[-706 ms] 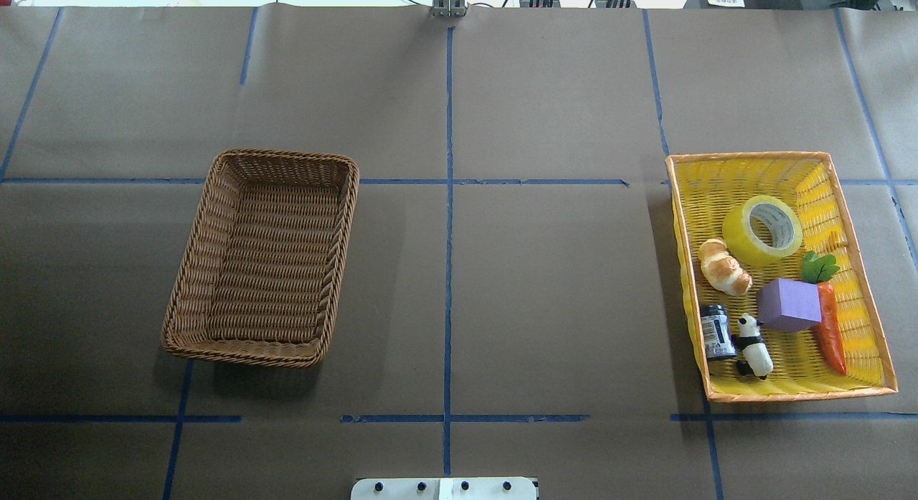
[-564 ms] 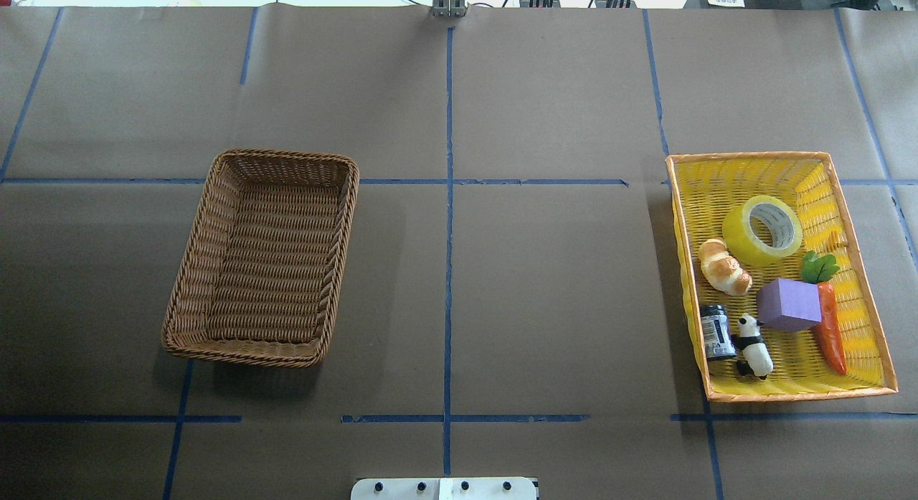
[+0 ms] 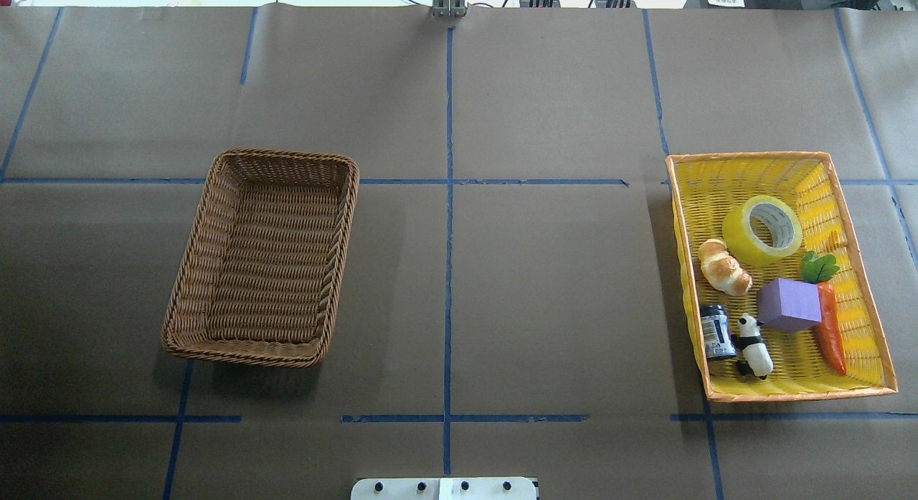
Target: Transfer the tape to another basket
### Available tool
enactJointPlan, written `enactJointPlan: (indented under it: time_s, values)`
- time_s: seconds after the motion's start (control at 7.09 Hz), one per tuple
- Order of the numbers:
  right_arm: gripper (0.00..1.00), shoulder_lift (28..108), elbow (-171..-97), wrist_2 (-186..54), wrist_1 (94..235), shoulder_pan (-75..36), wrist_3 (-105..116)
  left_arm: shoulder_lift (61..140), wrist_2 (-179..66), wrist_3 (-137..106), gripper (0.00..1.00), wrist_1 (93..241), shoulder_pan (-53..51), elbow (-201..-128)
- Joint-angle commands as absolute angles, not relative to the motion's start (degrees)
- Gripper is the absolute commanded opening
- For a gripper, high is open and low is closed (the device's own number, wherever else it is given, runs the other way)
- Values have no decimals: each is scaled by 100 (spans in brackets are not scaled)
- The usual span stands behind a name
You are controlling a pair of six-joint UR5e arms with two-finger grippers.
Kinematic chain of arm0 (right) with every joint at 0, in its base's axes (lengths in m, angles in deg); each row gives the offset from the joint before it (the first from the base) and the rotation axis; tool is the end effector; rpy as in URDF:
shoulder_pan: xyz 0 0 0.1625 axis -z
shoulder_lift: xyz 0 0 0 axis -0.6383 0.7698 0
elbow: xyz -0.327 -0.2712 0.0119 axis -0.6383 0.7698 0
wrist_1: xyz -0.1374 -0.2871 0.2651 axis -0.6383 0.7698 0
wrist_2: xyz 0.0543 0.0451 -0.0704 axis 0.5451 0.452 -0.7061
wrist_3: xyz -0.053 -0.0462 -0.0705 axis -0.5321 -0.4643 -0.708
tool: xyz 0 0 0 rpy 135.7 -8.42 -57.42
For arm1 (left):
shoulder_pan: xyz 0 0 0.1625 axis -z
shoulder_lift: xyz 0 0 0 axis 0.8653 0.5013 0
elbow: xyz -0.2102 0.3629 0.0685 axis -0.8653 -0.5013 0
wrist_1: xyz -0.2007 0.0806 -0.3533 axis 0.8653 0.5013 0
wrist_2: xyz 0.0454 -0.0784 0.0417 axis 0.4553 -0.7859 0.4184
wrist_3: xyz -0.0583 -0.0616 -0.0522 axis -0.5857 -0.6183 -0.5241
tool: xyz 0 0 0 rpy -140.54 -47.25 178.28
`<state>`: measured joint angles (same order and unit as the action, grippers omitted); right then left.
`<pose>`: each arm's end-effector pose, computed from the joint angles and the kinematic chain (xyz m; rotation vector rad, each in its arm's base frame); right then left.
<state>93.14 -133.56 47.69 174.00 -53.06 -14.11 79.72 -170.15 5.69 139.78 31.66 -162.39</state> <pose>0.0826 -0.4548 0.6661 0.0666 -0.8121 -0.0180 -0.0761 -0.4787 0.6775 0.0095 0.7852 0.0655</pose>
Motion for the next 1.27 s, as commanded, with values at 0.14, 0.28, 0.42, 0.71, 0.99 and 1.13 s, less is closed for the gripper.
enactJointPlan:
  time_s: [0.14,0.28,0.42,0.71,0.99,1.13]
  values:
    - [100,9323,-13356,4778,17400,-5306,-1411,7976,-17015,566,100,13978,3167,-16239]
    - [100,9289,-13382,4786,17400,-5306,-1411,7976,-17015,566,100,13978,3167,-16239]
    - [100,9236,-13452,4804,17400,-5306,-1411,7976,-17015,558,100,13978,3167,-16239]
    - [100,9079,-13933,4760,17444,-4940,-966,7976,-17024,557,100,13986,3167,-16247]
    - [100,8624,-14094,4795,17453,-4638,-673,7976,-17024,566,100,13986,3167,-16256]
    - [100,8559,-14085,4830,17427,-4551,-551,7976,-17033,558,100,13986,3167,-16248]
